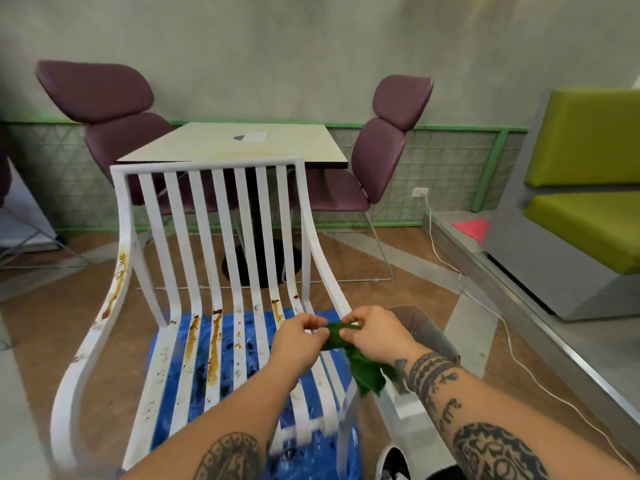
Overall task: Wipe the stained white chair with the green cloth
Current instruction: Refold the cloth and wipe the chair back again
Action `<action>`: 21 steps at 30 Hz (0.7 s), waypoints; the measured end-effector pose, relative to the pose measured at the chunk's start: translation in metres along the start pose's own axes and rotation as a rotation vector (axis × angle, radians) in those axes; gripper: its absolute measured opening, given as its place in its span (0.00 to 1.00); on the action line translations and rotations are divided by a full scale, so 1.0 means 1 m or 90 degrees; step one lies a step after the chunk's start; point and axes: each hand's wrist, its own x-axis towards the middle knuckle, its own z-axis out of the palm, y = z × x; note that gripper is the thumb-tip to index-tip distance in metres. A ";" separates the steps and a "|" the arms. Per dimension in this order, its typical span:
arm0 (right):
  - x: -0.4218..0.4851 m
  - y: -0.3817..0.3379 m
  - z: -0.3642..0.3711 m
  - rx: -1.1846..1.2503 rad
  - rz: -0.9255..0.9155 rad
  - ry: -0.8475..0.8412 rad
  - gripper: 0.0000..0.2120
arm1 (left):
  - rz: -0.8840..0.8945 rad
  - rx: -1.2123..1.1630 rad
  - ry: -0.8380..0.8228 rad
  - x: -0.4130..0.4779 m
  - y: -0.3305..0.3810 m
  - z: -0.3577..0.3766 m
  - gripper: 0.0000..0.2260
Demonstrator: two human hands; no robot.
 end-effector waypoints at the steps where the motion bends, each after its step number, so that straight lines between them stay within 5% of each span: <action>1: 0.000 -0.010 0.001 0.053 -0.001 0.016 0.13 | -0.001 -0.045 0.029 0.000 0.007 -0.008 0.06; 6: -0.016 -0.067 0.006 0.546 0.081 -0.056 0.12 | -0.168 -0.338 -0.003 -0.013 0.044 -0.035 0.14; 11: -0.031 -0.092 0.000 0.680 0.044 -0.213 0.13 | -0.139 -0.421 0.025 -0.019 0.054 -0.068 0.10; 21: -0.030 -0.103 -0.026 0.282 -0.138 0.013 0.18 | -0.015 -0.234 -0.038 -0.026 0.084 -0.129 0.09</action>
